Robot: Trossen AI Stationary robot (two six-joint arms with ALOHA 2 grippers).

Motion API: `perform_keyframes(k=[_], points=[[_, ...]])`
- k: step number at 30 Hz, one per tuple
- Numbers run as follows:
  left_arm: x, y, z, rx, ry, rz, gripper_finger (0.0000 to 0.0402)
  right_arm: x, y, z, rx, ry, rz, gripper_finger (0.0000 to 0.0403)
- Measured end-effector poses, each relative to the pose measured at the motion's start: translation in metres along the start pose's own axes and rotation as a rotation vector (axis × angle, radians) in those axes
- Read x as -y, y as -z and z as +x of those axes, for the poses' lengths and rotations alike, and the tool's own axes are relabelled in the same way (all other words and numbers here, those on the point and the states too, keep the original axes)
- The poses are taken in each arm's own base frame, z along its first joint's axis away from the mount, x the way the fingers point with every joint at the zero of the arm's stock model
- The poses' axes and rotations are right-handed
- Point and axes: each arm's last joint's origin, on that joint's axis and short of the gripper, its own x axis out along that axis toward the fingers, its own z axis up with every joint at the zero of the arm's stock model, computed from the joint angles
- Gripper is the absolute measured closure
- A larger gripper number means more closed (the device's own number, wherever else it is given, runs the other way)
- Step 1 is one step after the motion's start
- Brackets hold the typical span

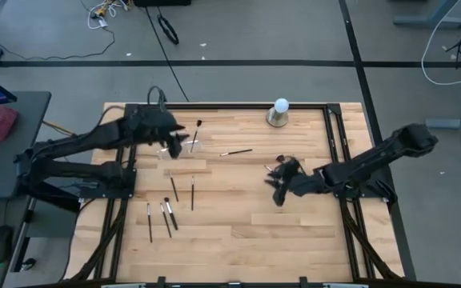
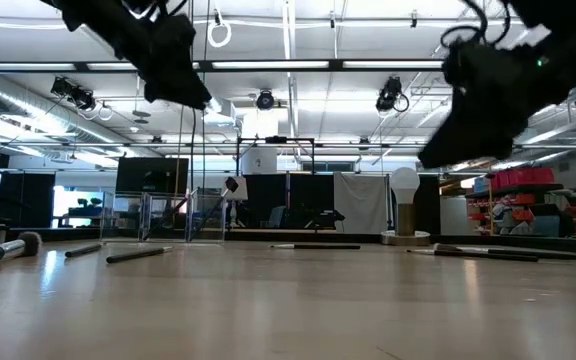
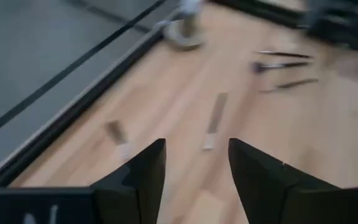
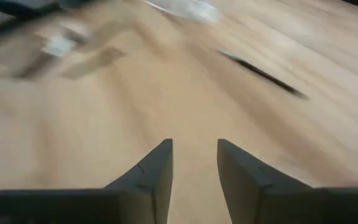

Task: Put items in baskets/containers
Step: Put the black eyeshadow brush into the left section of the transparent organizer

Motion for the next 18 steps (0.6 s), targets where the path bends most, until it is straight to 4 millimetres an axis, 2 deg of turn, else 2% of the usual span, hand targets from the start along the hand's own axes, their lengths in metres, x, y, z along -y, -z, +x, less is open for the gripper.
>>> perform_keyframes(k=[4,10,14,18], points=[[0.033,0.018,0.009,0.094,0.152,0.075,0.0224,0.019,0.013,0.005,-0.103,0.132,-0.003,0.0243],[0.074,0.051,0.018,0.250,0.362,0.173,0.0225,0.037,0.046,0.025,-0.080,0.199,-0.008,0.0198],[0.090,0.065,0.016,0.317,0.448,0.181,0.0225,0.046,0.065,0.036,-0.070,0.201,-0.005,0.0197],[0.100,0.073,0.015,0.354,0.474,0.185,0.0225,0.049,0.077,0.046,-0.077,0.219,-0.047,0.0218]])
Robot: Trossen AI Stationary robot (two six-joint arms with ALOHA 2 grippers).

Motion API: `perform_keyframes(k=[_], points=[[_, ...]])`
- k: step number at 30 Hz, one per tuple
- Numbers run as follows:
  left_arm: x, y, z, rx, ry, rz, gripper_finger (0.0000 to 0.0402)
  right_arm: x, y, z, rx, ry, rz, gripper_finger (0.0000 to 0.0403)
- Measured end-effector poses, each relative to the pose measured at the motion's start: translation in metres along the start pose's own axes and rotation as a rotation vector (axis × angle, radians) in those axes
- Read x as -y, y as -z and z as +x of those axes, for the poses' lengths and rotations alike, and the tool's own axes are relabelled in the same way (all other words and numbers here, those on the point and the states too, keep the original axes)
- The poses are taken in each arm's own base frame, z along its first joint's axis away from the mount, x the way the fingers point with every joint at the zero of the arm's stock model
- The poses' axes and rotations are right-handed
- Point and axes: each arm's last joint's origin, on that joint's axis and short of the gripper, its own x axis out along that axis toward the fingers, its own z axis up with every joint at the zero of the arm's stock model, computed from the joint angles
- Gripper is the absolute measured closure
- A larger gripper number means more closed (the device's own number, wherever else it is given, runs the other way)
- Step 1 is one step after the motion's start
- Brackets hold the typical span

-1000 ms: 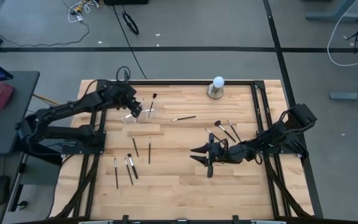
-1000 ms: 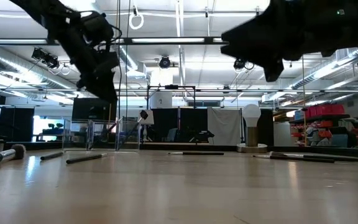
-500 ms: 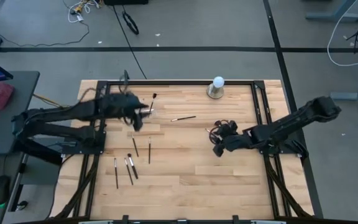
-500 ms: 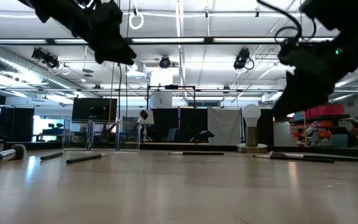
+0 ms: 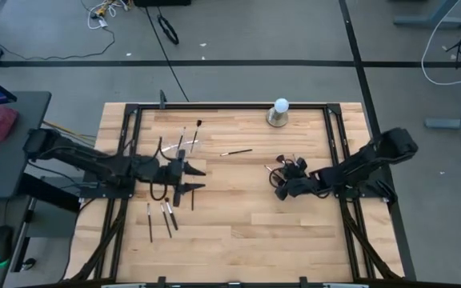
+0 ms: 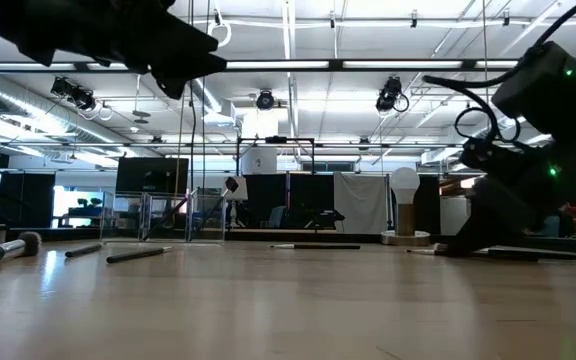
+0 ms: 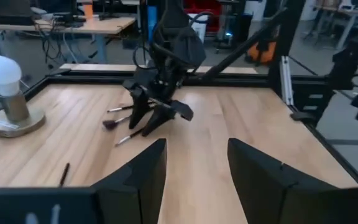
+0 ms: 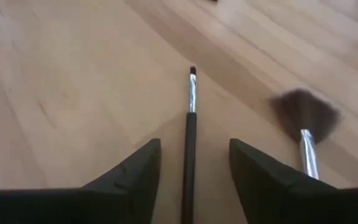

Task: Put items in baskets/containers
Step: Put the black eyeshadow brush into the left section of the transparent organizer

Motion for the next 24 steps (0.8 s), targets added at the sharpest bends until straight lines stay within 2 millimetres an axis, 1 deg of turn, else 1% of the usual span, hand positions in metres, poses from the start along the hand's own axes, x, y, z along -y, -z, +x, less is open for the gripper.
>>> perform_keyframes(k=[4,6,12,13,15,19,21,24], points=[[0.007,0.003,0.003,-0.002,0.028,0.014,0.0225,-0.003,0.007,0.010,0.020,0.030,-0.009,0.0254],[0.010,0.004,0.004,0.002,0.041,0.027,0.0225,-0.004,0.009,0.013,0.024,0.036,-0.013,0.0280],[0.016,0.008,0.009,-0.008,0.062,0.058,0.0225,-0.008,0.013,0.014,0.026,0.015,-0.031,0.0384],[0.016,0.009,0.010,-0.011,0.062,0.060,0.0225,-0.009,0.013,0.013,0.030,0.013,-0.037,0.0390],[0.016,0.011,0.011,-0.022,0.063,0.063,0.0225,-0.010,0.014,0.012,0.035,0.006,-0.036,0.0389],[0.017,0.015,0.014,-0.040,0.061,0.071,0.0225,-0.016,0.010,0.010,0.104,-0.056,0.025,0.0390],[0.017,0.018,0.016,-0.052,0.061,0.081,0.0225,-0.025,0.005,0.007,0.144,-0.173,0.049,0.0396],[0.018,0.025,0.024,-0.063,0.061,0.090,0.0225,-0.043,-0.017,-0.004,0.312,-0.379,0.103,0.0396]])
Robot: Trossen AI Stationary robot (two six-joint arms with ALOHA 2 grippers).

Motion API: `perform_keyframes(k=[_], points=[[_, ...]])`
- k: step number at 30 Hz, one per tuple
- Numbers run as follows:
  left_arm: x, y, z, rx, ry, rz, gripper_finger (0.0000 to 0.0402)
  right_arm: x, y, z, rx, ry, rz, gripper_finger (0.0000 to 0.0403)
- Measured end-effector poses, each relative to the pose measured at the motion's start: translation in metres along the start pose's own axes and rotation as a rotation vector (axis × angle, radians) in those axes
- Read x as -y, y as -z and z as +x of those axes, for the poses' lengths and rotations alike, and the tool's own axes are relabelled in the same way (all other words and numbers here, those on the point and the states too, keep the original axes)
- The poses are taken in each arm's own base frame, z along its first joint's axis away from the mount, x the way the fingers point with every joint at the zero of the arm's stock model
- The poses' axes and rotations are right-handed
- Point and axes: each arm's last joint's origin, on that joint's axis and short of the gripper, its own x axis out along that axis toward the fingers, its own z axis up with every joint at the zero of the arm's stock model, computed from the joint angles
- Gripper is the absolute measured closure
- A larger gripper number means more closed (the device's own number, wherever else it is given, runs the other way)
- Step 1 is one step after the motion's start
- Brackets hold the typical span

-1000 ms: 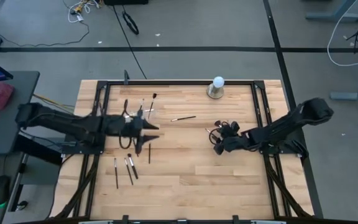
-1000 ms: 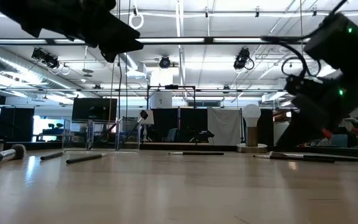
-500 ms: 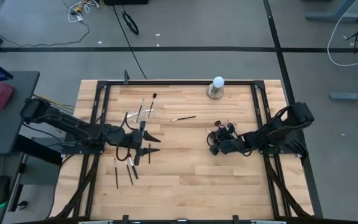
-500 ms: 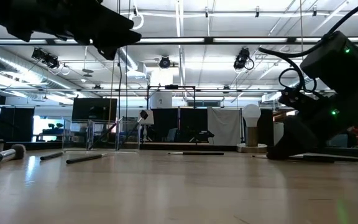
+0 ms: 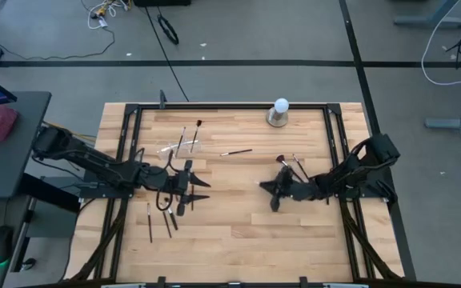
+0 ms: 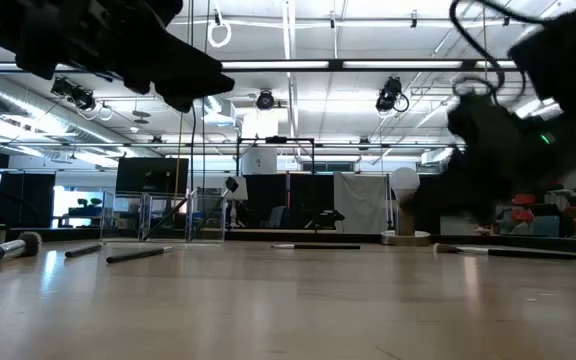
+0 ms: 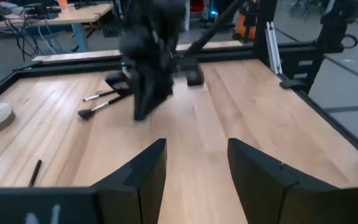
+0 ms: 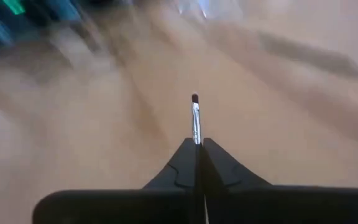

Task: Put items in baskets/containers
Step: Put the black eyeshadow brush into the left section of the transparent organizer

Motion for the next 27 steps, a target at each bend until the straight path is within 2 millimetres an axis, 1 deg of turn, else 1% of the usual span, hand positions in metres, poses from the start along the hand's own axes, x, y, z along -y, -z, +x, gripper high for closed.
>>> perform_keyframes(k=[2,5,6,10,14,18,21,27], points=[[0.001,0.004,0.008,0.020,0.004,-0.003,0.0225,-0.009,-0.012,0.000,0.107,-0.068,-0.012,0.0395],[0.004,0.012,0.021,0.057,0.010,0.005,0.0225,-0.031,-0.034,-0.002,0.260,-0.233,-0.023,0.0394],[0.005,0.014,0.026,0.081,0.010,0.009,0.0225,-0.036,-0.040,-0.001,0.300,-0.262,-0.031,0.0394],[0.008,0.022,0.041,0.194,0.024,0.027,0.0225,-0.059,-0.059,0.005,0.382,-0.371,-0.089,0.0393],[0.011,0.022,0.048,0.327,0.047,0.060,0.0225,-0.078,-0.075,0.013,0.406,-0.459,-0.137,0.0393],[0.013,0.011,0.052,0.427,0.087,0.080,0.0225,-0.092,-0.089,0.018,0.425,-0.505,-0.166,0.0393],[0.015,-0.001,0.057,0.474,0.095,0.080,0.0225,-0.098,-0.094,0.021,0.428,-0.533,-0.191,0.0393],[0.017,-0.023,0.066,0.547,0.092,0.107,0.0225,-0.103,-0.098,0.022,0.423,-0.564,-0.203,0.0392]])
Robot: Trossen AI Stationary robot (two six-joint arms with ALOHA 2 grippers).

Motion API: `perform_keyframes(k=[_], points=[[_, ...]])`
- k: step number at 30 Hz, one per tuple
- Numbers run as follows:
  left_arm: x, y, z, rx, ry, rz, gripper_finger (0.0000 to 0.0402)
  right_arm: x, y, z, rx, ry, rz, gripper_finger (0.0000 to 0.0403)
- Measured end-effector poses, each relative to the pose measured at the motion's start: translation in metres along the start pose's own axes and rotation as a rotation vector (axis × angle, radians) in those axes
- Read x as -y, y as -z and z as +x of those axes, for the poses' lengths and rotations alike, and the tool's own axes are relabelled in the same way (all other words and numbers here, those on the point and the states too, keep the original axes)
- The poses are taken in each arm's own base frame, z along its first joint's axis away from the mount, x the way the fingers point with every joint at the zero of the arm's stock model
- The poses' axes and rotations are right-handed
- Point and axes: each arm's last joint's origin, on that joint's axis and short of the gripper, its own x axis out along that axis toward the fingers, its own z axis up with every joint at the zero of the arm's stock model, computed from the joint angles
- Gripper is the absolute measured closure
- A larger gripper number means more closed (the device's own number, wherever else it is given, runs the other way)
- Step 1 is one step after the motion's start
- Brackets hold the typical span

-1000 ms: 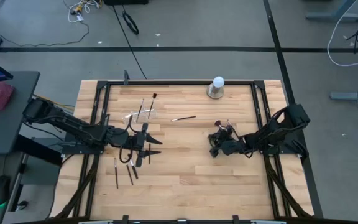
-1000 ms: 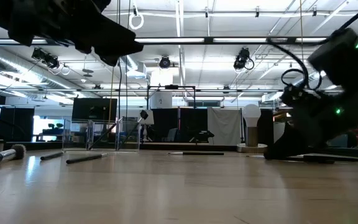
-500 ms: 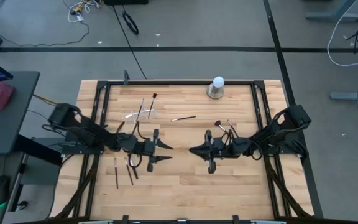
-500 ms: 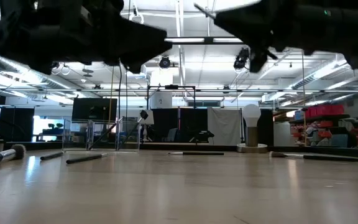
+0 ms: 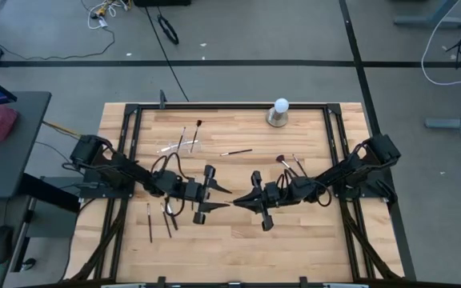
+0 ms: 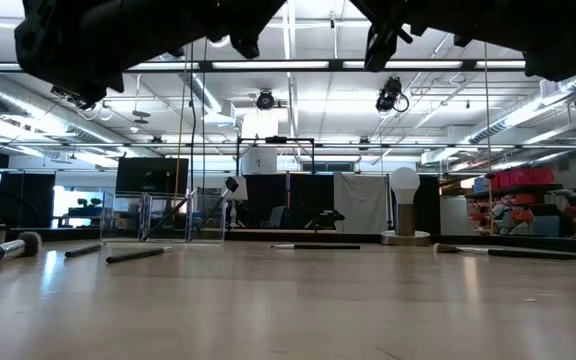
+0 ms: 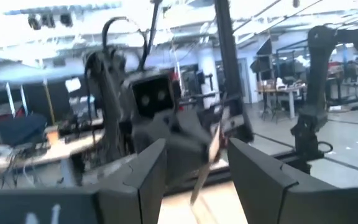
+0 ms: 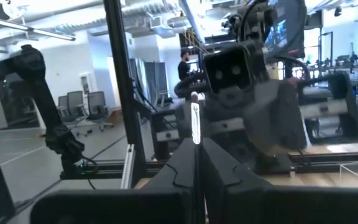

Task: Put items in baskets/containers
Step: Put the black eyeshadow brush into the left section of the transparent organizer

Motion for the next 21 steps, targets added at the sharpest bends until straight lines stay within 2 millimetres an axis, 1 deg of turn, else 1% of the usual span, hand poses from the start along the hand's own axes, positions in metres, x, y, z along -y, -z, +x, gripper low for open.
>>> perform_keyframes(k=[3,7,10,18,19,21], points=[[0.0018,-0.0040,0.0043,0.028,0.053,0.037,0.0225,-0.0006,0.0004,-0.0003,-0.003,-0.001,0.000,0.0392],[0.0030,-0.0055,0.0057,0.036,0.064,0.037,0.0234,-0.0009,0.0006,-0.0003,-0.006,-0.002,-0.002,0.0392],[0.0029,-0.0053,0.0058,0.034,0.063,0.037,0.0264,-0.0009,0.0004,-0.0004,-0.006,-0.001,-0.003,0.0392],[0.0028,-0.0034,0.0058,0.013,0.066,0.040,0.0373,-0.0007,0.0008,-0.0005,-0.009,0.002,-0.003,0.0392],[0.0028,-0.0032,0.0057,0.012,0.065,0.044,0.0383,-0.0007,0.0008,-0.0005,-0.009,0.001,-0.002,0.0392],[0.0029,-0.0032,0.0057,0.012,0.067,0.046,0.0390,-0.0008,0.0008,-0.0005,-0.009,0.000,0.000,0.0392]])
